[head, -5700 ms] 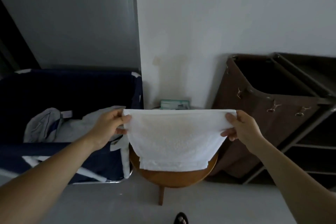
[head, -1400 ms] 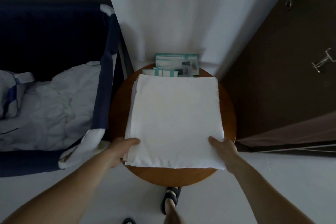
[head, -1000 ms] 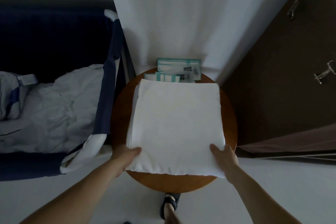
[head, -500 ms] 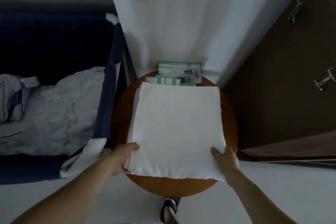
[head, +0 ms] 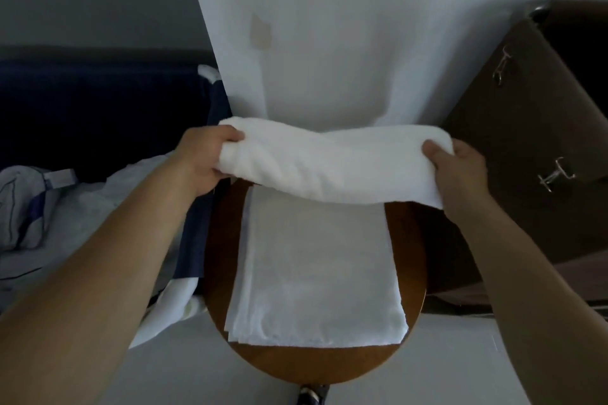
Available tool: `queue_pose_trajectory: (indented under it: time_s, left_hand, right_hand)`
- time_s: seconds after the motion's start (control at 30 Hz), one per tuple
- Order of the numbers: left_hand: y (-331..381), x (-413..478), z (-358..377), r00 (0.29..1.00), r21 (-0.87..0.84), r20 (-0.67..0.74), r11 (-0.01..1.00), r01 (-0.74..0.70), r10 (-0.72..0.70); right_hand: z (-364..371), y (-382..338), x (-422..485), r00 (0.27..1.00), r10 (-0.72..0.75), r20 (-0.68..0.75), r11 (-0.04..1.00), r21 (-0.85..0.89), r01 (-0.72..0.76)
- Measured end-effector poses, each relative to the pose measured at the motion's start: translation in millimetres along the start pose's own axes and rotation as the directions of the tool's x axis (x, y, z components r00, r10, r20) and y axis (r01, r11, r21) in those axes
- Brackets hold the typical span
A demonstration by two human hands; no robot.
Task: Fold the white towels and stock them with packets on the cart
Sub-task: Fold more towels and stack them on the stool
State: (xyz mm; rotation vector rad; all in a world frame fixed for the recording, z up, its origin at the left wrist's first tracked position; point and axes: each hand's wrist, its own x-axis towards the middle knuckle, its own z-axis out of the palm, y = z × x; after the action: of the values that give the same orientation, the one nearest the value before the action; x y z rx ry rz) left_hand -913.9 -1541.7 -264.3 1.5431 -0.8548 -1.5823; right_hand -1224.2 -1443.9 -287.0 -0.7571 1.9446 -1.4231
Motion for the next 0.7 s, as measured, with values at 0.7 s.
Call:
queue_pose_trajectory:
  time_s: [0.7]
  left_hand:
    - [-290,-24,-68,0.974,0.569,-0.107,0.791,0.223,-0.198]
  right_hand:
    - [-7,229,-96,0.946,0.322,0.020,0.697,-0.681,-0.224]
